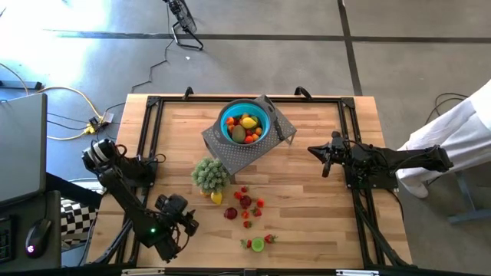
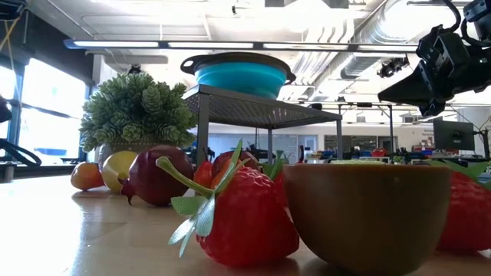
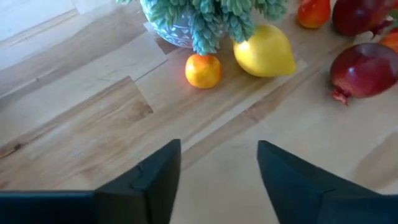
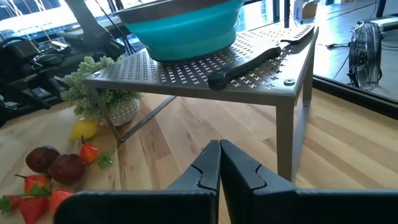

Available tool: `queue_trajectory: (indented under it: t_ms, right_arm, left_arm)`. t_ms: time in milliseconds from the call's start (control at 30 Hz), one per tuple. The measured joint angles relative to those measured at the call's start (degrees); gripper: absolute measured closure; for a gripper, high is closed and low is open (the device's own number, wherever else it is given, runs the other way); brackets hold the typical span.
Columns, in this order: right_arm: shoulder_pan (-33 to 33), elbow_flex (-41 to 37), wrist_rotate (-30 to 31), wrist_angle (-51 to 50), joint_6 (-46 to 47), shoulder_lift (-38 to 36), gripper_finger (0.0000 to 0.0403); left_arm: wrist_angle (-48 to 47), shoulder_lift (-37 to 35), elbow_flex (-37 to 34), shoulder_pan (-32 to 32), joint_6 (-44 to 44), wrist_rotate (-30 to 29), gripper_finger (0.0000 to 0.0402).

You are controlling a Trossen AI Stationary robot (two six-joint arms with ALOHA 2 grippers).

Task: Pick & Place Fruit
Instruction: Put the pear into the blue strainer bowl on the shelf

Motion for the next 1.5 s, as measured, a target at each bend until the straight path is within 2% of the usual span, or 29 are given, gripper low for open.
queue_trajectory:
  t_ms: [200, 467, 633, 967, 1100, 1333, 1500]
  right_arm:
    - [-0.01, 0.0, -0.03, -0.13, 0.08, 0.0, 0.04]
    - [0.01, 0.0, -0.06, -0.13, 0.06, -0.01, 0.04]
    - [0.0, 0.0, -0.2, -0.13, 0.08, -0.02, 0.0401]
    - [-0.01, 0.0, -0.41, -0.13, 0.08, -0.02, 0.0401]
    - [0.01, 0.0, -0.43, -0.13, 0.1, -0.02, 0.0401]
    - [0.01, 0.0, -0.43, -0.02, 0.1, -0.02, 0.0401]
    - [-0.01, 0.0, -0.43, 0.0, 0.12, -0.02, 0.0401]
  left_arm:
    - [0.53, 0.0, 0.0, -0.18, -0.03, 0.23, 0.0156]
    - [4.23, 0.43, 0.0, 1.73, 0.44, -0.55, 0.0153]
    - [4.67, 3.06, -0.02, 3.69, 7.66, -0.34, 0.0153]
    - [-0.16, 4.14, -0.23, 6.36, 9.06, -0.34, 0.0153]
    - [3.95, 4.11, -3.8, 5.72, 7.74, -0.63, 0.0153]
    - [19.95, 4.11, -12.71, 3.76, 5.27, -5.53, 0.0153]
    - [23.42, 4.03, -15.95, 3.37, 5.22, -7.87, 0.0153]
